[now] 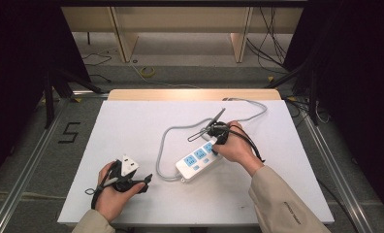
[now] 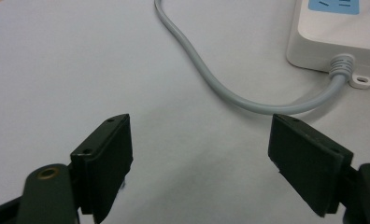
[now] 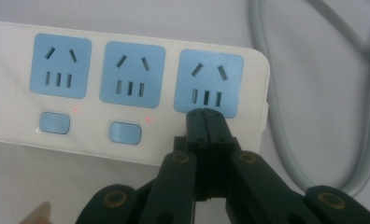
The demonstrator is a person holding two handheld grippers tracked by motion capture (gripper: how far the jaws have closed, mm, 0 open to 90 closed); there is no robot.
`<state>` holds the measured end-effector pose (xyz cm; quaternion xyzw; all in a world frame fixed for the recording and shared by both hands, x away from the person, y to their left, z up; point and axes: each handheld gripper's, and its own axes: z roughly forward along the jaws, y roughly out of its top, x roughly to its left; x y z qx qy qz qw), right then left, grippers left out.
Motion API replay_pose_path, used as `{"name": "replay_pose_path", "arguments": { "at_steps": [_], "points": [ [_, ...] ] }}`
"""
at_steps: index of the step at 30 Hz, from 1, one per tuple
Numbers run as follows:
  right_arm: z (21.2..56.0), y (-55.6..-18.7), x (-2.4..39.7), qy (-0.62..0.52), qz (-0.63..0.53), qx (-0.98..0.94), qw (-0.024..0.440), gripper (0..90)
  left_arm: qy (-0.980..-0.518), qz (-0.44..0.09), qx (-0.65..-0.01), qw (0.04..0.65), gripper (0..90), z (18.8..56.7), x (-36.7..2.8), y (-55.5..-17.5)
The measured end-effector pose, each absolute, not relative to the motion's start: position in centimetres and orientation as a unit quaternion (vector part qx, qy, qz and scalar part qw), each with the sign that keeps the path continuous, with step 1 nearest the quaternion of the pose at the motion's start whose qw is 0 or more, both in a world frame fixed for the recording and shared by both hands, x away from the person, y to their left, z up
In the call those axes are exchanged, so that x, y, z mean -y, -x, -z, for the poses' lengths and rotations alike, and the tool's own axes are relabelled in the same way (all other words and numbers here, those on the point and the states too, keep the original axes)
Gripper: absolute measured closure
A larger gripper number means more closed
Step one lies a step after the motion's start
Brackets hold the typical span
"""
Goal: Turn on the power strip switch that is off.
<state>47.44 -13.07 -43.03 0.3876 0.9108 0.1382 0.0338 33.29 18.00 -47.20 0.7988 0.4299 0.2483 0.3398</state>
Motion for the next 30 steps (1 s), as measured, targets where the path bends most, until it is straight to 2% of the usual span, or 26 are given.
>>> {"name": "replay_pose_path", "arguments": {
  "at_steps": [30],
  "points": [
    [42.81, -47.3, 13.47, -0.388, -0.155, -0.908, 0.032, 89.6, -0.798, -0.25, -0.43, 0.341, 21.8, 47.14, -18.06, -33.26]
  ]
}}
